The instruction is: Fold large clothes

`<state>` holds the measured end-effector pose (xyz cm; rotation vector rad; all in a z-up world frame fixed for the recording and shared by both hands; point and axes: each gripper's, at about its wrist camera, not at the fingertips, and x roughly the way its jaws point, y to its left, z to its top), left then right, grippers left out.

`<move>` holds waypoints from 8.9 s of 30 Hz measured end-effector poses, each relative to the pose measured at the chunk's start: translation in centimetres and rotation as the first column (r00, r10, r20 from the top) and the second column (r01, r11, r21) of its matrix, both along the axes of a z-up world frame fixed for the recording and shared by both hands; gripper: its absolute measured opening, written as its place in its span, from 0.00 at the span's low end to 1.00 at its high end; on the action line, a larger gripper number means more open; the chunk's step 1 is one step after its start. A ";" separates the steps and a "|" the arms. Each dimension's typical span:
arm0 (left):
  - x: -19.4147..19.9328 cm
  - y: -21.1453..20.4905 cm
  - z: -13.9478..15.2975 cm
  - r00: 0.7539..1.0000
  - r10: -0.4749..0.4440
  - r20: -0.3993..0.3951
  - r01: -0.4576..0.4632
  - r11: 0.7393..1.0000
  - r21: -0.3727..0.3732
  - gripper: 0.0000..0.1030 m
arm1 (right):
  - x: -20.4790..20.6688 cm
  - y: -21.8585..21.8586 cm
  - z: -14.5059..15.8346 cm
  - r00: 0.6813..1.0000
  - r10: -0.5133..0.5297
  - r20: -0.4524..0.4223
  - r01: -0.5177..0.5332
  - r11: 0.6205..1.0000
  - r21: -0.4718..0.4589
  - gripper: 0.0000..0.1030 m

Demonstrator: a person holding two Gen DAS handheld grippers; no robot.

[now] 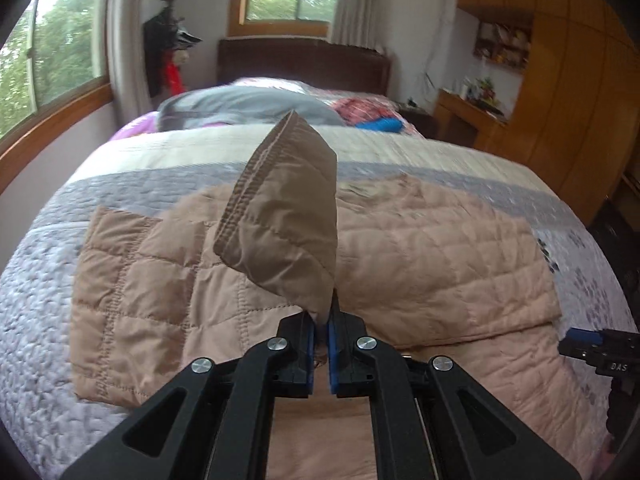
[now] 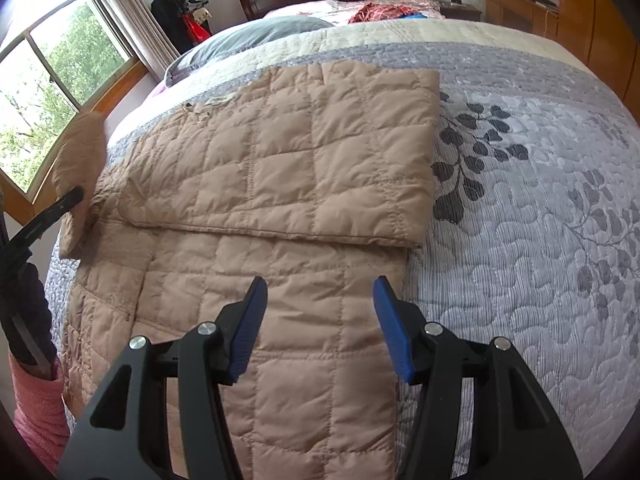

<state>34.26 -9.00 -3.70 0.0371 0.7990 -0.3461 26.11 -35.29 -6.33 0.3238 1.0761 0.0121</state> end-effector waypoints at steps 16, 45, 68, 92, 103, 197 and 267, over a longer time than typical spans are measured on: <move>-0.9 -3.6 -3.5 0.964 -0.224 -0.143 0.211 0.973 -0.096 0.41 | 0.5 -0.6 -1.7 0.999 -0.014 -0.043 0.015 1.000 0.023 0.54; 1.9 6.9 -4.6 0.976 0.093 -0.194 -0.083 0.995 0.059 0.43 | 15.7 13.6 -1.4 0.963 0.235 -0.135 -0.217 0.966 0.139 0.09; 4.6 4.2 -4.8 0.983 0.102 -0.153 -0.083 0.988 0.128 0.44 | 10.5 -0.1 2.9 0.999 -0.039 -0.007 0.039 0.997 0.062 0.06; 1.3 -1.0 -1.6 0.995 -0.026 -0.092 0.037 0.992 0.120 0.45 | 9.1 8.3 4.5 0.991 0.128 0.033 -0.127 0.991 -0.030 0.12; 2.9 -2.8 -6.7 0.988 -0.017 -0.152 0.044 0.984 0.174 0.47 | 11.8 10.0 -3.0 0.989 0.103 -0.109 -0.104 0.995 -0.004 0.09; -20.2 17.9 4.8 0.997 -0.074 -0.023 0.070 0.990 -0.119 0.12 | -20.4 -1.4 8.1 0.954 0.057 0.295 -0.126 0.967 0.221 0.09; 5.0 12.1 -3.4 0.977 0.095 -0.190 -0.114 0.989 -0.090 0.17 | 6.4 -4.6 0.2 1.000 -0.020 0.013 0.017 0.980 0.197 0.08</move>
